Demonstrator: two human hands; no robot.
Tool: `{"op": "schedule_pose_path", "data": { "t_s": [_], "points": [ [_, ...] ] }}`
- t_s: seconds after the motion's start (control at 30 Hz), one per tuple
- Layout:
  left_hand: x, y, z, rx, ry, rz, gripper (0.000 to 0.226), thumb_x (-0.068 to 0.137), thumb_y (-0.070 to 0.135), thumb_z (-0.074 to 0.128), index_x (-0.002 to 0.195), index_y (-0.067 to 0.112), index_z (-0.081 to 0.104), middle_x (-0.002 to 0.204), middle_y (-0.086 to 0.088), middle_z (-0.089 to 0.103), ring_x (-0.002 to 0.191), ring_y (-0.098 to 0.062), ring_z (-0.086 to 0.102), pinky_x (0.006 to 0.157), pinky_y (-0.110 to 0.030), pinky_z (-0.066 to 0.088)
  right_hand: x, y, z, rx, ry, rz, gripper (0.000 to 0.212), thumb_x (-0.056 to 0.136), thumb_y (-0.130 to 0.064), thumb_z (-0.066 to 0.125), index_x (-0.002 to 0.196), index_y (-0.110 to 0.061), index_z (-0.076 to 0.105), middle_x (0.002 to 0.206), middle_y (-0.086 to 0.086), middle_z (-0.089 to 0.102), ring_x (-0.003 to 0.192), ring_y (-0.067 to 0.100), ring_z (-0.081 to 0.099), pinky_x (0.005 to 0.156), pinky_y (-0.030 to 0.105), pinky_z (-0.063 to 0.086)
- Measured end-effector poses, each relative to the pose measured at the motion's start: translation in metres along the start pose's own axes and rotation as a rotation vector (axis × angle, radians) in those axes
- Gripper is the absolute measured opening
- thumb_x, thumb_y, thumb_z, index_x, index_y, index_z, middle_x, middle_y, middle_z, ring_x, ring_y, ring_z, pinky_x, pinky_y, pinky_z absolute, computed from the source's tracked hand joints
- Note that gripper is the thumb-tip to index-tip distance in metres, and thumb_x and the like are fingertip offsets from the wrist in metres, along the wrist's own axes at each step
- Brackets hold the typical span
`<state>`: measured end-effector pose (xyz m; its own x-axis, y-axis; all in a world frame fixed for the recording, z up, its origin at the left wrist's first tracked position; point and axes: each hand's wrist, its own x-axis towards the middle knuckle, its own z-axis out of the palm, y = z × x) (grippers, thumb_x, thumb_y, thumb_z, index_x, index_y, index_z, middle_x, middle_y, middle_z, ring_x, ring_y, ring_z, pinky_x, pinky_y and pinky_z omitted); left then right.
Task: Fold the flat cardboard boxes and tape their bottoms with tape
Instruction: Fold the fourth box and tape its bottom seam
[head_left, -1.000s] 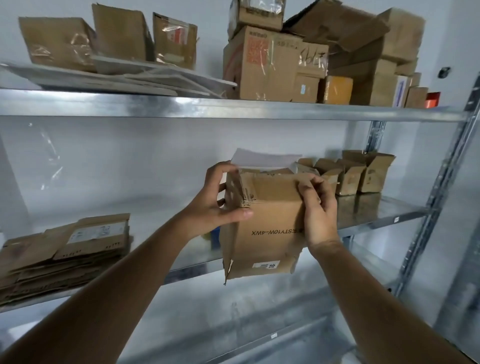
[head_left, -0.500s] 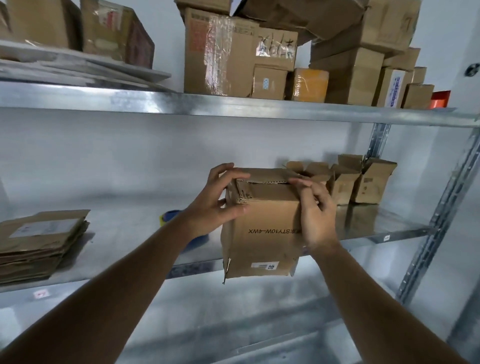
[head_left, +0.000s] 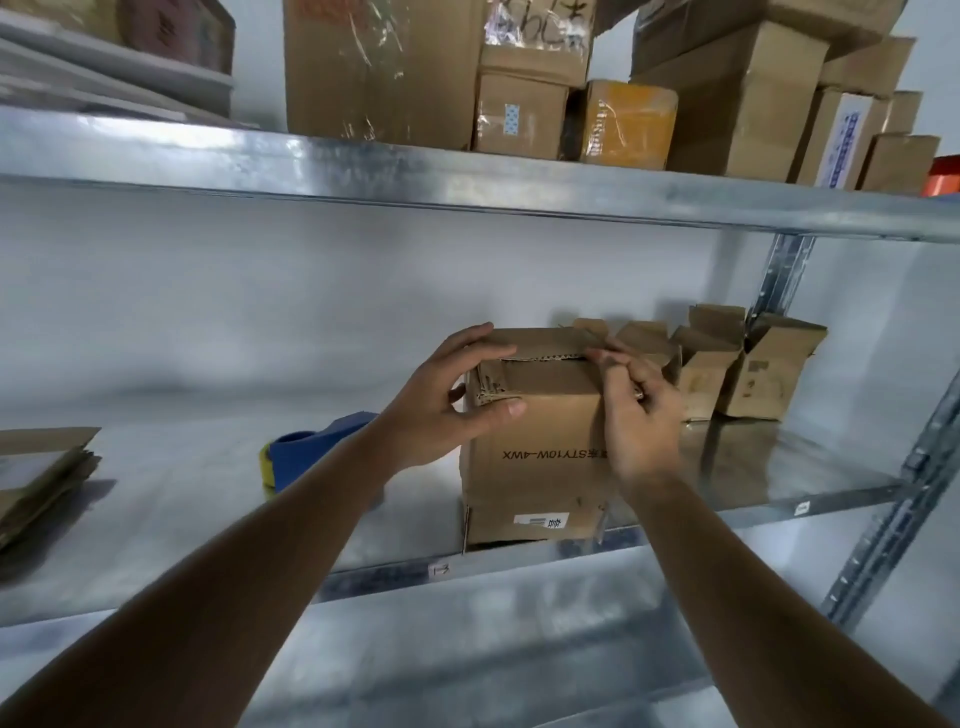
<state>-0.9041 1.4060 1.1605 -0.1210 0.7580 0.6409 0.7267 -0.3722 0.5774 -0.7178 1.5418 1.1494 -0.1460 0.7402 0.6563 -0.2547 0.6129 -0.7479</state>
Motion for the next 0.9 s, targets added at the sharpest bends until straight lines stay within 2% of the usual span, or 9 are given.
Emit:
{"op": "schedule_pose_path", "data": {
  "t_s": [0.13, 0.23, 0.37, 0.47, 0.57, 0.63, 0.7, 0.83, 0.9],
  "points": [
    [0.021, -0.024, 0.004, -0.044, 0.011, -0.008, 0.066, 0.083, 0.055, 0.079, 0.141, 0.029, 0.061, 0.155, 0.015, 0.040, 0.140, -0.003, 0.044, 0.104, -0.033, 0.053, 0.020, 0.016, 0.009, -0.005, -0.033, 0.023, 0.024, 0.100, -0.018, 0.057, 0.098, -0.028, 0.079, 0.127, -0.006, 0.068, 0.125, 0.003, 0.058, 0.111, 0.022, 0.040],
    [0.034, -0.038, 0.009, -0.068, 0.034, -0.013, 0.062, 0.082, 0.047, 0.077, 0.139, 0.025, 0.063, 0.150, 0.013, 0.046, 0.136, 0.000, 0.047, 0.095, -0.025, 0.056, 0.031, 0.025, 0.013, -0.004, -0.013, 0.066, 0.028, 0.101, -0.020, 0.059, 0.089, -0.039, 0.075, 0.125, -0.008, 0.070, 0.122, 0.004, 0.059, 0.113, 0.027, 0.042],
    [0.047, -0.054, 0.010, -0.056, 0.046, -0.048, 0.061, 0.083, 0.051, 0.079, 0.138, 0.028, 0.064, 0.146, 0.013, 0.049, 0.136, -0.003, 0.049, 0.097, -0.034, 0.059, 0.047, 0.041, 0.015, -0.015, -0.063, 0.151, 0.023, 0.103, -0.032, 0.056, 0.106, -0.027, 0.079, 0.119, -0.016, 0.070, 0.108, -0.008, 0.059, 0.105, 0.023, 0.044],
    [0.054, -0.055, 0.015, -0.059, 0.037, -0.080, 0.068, 0.078, 0.057, 0.074, 0.138, 0.028, 0.063, 0.146, 0.012, 0.047, 0.134, -0.003, 0.050, 0.096, -0.031, 0.059, 0.054, 0.053, 0.016, 0.013, -0.042, 0.182, 0.029, 0.103, -0.035, 0.054, 0.110, -0.022, 0.079, 0.118, -0.011, 0.072, 0.111, -0.001, 0.062, 0.097, 0.020, 0.044],
    [0.056, -0.054, 0.028, -0.086, 0.062, -0.074, 0.066, 0.081, 0.052, 0.071, 0.139, 0.023, 0.060, 0.146, 0.008, 0.044, 0.134, -0.001, 0.047, 0.095, -0.023, 0.055, 0.058, 0.059, 0.013, 0.036, -0.037, 0.166, 0.028, 0.104, -0.030, 0.053, 0.110, -0.020, 0.079, 0.118, -0.007, 0.072, 0.111, 0.003, 0.063, 0.092, 0.017, 0.046],
    [0.055, -0.053, 0.038, -0.087, 0.092, -0.066, 0.063, 0.083, 0.052, 0.069, 0.139, 0.024, 0.059, 0.146, 0.006, 0.044, 0.135, -0.001, 0.046, 0.095, -0.017, 0.051, 0.060, 0.059, 0.008, 0.060, -0.068, 0.172, 0.028, 0.104, -0.029, 0.053, 0.110, -0.019, 0.078, 0.118, -0.006, 0.072, 0.111, 0.004, 0.063, 0.094, 0.019, 0.047],
    [0.054, -0.051, 0.045, -0.076, 0.107, -0.079, 0.060, 0.083, 0.054, 0.069, 0.136, 0.029, 0.059, 0.144, 0.010, 0.045, 0.134, 0.000, 0.046, 0.097, -0.018, 0.051, 0.064, 0.060, 0.001, 0.093, -0.123, 0.183, 0.031, 0.104, -0.031, 0.050, 0.111, -0.020, 0.078, 0.121, -0.007, 0.071, 0.113, 0.003, 0.062, 0.098, 0.023, 0.046],
    [0.051, -0.046, 0.045, -0.067, 0.067, -0.128, 0.061, 0.080, 0.047, 0.084, 0.134, 0.037, 0.056, 0.144, 0.016, 0.042, 0.133, -0.005, 0.047, 0.095, -0.027, 0.056, 0.066, 0.071, -0.012, 0.138, -0.284, 0.220, 0.046, 0.098, -0.054, 0.039, 0.128, -0.038, 0.069, 0.135, -0.013, 0.064, 0.128, 0.006, 0.057, 0.113, 0.040, 0.043],
    [0.048, -0.045, 0.045, -0.058, 0.047, -0.125, 0.060, 0.081, 0.038, 0.084, 0.133, 0.038, 0.054, 0.144, 0.017, 0.041, 0.133, -0.012, 0.048, 0.094, -0.027, 0.057, 0.061, 0.080, -0.014, 0.091, -0.319, 0.200, 0.052, 0.096, -0.070, 0.035, 0.137, -0.048, 0.059, 0.147, -0.011, 0.055, 0.139, 0.011, 0.049, 0.119, 0.049, 0.038]
  ]
}}
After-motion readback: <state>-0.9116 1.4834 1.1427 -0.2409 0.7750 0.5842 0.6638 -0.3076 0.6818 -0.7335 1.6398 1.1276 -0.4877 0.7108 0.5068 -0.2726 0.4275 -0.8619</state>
